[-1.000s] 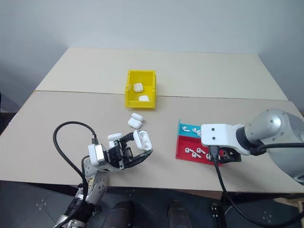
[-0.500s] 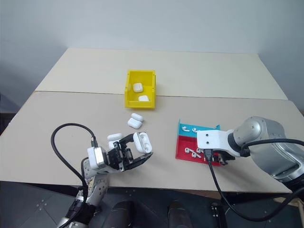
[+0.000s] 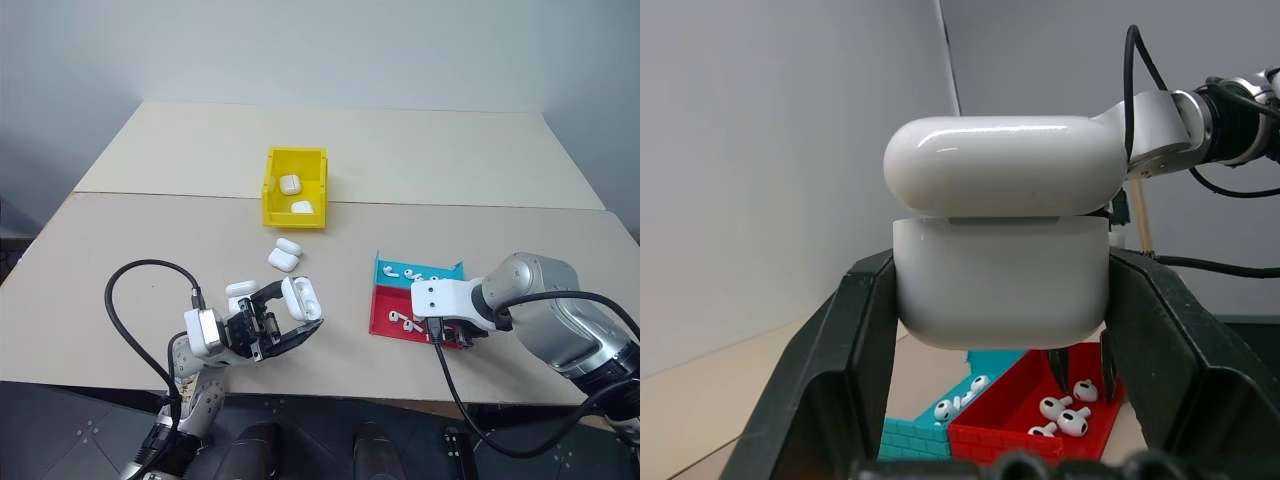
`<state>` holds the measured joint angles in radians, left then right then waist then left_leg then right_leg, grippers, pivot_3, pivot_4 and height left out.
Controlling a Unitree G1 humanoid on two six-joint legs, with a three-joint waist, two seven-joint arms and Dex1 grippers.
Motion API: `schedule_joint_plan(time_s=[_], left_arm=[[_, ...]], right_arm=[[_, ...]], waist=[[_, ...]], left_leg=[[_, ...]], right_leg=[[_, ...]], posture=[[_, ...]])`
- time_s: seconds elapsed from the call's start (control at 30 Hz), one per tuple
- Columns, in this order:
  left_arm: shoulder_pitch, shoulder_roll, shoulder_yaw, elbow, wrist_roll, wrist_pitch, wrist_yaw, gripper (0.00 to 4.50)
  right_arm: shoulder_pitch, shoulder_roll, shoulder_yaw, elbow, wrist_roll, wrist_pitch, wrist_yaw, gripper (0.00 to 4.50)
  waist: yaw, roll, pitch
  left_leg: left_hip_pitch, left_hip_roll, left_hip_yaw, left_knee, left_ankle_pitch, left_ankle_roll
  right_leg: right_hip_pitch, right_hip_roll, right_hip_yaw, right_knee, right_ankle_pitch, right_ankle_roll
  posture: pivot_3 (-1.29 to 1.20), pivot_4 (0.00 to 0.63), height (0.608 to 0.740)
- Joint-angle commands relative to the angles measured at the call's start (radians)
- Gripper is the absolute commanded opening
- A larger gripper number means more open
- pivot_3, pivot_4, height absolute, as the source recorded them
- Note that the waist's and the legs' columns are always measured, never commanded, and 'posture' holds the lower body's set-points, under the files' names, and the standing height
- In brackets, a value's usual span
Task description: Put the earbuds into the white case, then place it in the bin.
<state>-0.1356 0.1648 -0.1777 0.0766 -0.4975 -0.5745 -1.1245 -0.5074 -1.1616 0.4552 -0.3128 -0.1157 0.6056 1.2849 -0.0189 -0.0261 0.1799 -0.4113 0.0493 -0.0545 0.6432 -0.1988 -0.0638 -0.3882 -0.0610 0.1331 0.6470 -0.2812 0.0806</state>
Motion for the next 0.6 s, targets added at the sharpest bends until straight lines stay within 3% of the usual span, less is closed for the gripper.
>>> schedule_joint_plan(time_s=[0.03, 0.33, 0.43, 0.6], left_arm=[[0.009, -0.005, 0.000, -0.026, 0.013, -0.019, 0.012, 2.78], [0.016, -0.003, 0.001, -0.032, 0.039, -0.023, 0.040, 2.78], [0.017, 0.002, 0.001, -0.034, 0.044, -0.019, 0.047, 2.78], [0.016, 0.006, -0.001, -0.036, 0.049, -0.015, 0.056, 2.78]], right_arm=[[-0.011, 0.002, -0.016, 0.013, -0.029, -0.034, 0.009, 2.01], [-0.015, 0.022, -0.025, 0.035, -0.046, -0.056, 0.034, 2.01], [-0.014, 0.023, -0.028, 0.035, -0.049, -0.063, 0.041, 1.26], [-0.010, 0.029, -0.033, 0.040, -0.058, -0.066, 0.041, 1.26]], waist=[[0.000, 0.000, 0.000], [0.000, 0.000, 0.000], [-0.001, 0.000, 0.000], [0.000, 0.000, 0.000]], left_leg=[[0.000, 0.000, 0.000, 0.000, 0.000, 0.000], [0.001, 0.000, 0.000, 0.000, 0.000, 0.000], [0.001, 0.000, 0.000, 0.000, 0.000, 0.000], [0.001, 0.000, 0.000, 0.000, 0.000, 0.000]], right_leg=[[0.000, 0.000, 0.000, 0.000, 0.000, 0.000], [0.001, 0.000, 0.000, 0.000, 0.000, 0.000], [0.001, 0.000, 0.000, 0.000, 0.000, 0.000], [0.001, 0.000, 0.000, 0.000, 0.000, 0.000]], posture=[[0.00, 0.150, 0.740], [0.00, 0.150, 0.740], [0.00, 0.150, 0.740], [0.00, 0.150, 0.740]])
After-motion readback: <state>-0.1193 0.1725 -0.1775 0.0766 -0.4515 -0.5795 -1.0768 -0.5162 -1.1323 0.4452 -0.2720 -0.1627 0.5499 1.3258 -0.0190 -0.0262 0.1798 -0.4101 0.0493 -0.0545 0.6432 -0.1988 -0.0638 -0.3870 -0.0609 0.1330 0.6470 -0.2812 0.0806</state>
